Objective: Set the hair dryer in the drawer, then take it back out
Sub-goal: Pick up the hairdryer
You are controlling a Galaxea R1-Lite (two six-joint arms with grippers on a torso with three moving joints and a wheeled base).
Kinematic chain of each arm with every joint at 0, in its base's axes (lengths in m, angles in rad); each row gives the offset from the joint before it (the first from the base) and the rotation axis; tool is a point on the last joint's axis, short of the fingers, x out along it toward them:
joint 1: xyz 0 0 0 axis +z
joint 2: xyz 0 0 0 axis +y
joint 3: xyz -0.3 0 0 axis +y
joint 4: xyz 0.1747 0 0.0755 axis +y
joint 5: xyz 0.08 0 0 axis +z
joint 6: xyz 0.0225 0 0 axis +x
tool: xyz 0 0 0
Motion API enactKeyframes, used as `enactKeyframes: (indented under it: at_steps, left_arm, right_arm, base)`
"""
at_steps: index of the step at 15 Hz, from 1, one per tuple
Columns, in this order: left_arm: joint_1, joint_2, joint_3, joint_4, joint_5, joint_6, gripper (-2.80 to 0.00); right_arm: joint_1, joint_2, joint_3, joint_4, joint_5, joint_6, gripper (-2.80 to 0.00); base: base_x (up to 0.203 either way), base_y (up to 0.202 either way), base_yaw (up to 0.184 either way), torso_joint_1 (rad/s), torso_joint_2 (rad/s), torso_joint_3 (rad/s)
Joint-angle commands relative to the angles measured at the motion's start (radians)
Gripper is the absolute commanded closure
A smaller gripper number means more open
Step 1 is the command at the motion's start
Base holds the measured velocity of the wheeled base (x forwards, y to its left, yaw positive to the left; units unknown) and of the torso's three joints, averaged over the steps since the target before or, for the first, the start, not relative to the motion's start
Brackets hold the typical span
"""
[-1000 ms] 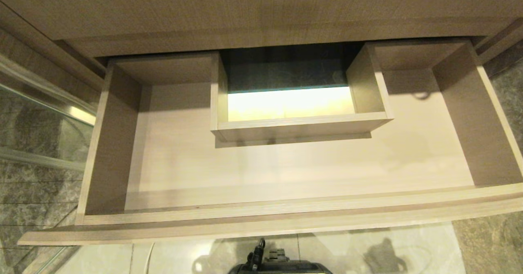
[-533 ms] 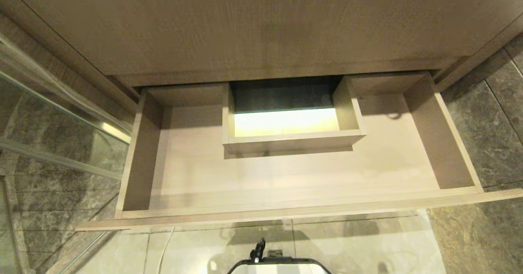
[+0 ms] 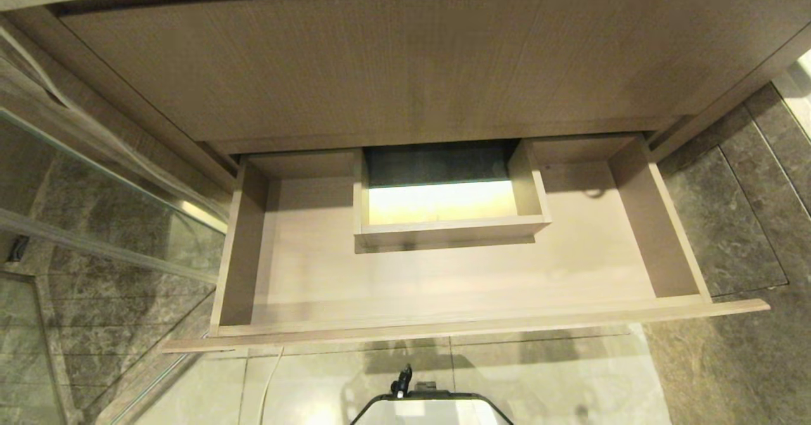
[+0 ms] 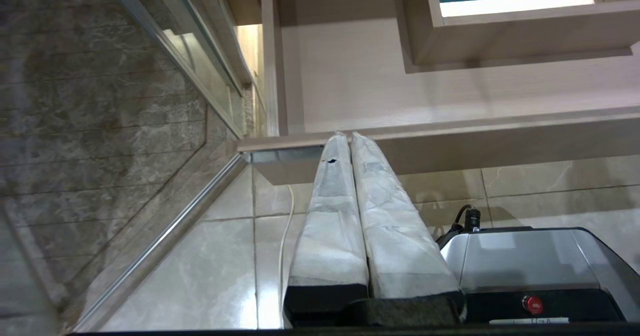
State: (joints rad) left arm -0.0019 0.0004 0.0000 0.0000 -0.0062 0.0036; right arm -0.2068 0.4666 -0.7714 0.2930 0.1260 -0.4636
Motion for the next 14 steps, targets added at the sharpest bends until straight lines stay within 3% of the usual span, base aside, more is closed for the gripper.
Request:
enactKeyframes:
  at_steps: [1,14]
  left_arm:
    - [-0.001,0.0,0.0,0.0,0.0,-0.001,0.0]
    - [0.0,0.0,0.0,0.0,0.001,0.001,0.0]
  right_arm:
    - [-0.01,0.006,-0.008,0.002,0.001,-0.003,0.0]
    - [-0.056,0.012,-0.017,-0.001,-0.003,-0.013,0.0]
  base:
    - [0.0,0.0,0.0,0.314,-0.52,-0.24]
    - [0.0,0.0,0.0,0.28,-0.53,-0.257]
